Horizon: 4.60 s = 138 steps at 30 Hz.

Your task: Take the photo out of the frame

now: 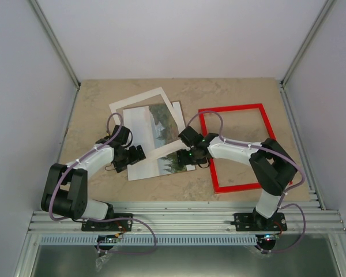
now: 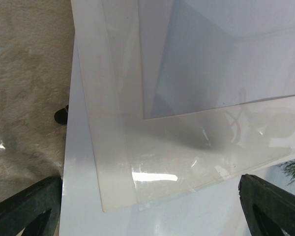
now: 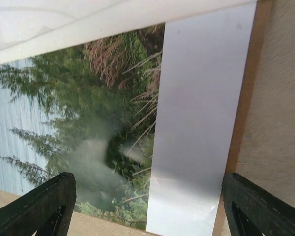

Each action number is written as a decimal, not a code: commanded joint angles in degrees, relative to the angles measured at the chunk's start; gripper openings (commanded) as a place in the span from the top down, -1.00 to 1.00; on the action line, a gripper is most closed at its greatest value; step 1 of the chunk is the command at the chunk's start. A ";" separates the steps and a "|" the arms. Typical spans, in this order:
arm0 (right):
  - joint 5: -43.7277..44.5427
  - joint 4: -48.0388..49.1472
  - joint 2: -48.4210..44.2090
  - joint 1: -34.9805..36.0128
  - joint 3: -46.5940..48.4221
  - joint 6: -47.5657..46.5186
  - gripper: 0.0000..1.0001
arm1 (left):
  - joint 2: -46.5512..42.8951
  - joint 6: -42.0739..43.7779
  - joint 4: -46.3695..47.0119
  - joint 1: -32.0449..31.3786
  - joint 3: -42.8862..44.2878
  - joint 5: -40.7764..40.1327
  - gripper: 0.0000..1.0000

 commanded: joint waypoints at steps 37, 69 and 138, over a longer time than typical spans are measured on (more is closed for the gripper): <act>-2.05 2.21 -1.76 -1.98 -0.21 0.47 -0.66 | -0.60 -0.54 0.22 -0.52 -1.18 2.74 -1.00; -3.08 6.02 -3.42 -1.85 -3.19 0.91 -0.67 | -6.38 -6.83 6.03 -0.52 -5.26 13.33 -0.84; -12.11 19.50 -15.98 -10.10 -13.78 -2.06 -0.67 | -22.01 -23.37 38.67 -0.52 -26.32 29.18 0.71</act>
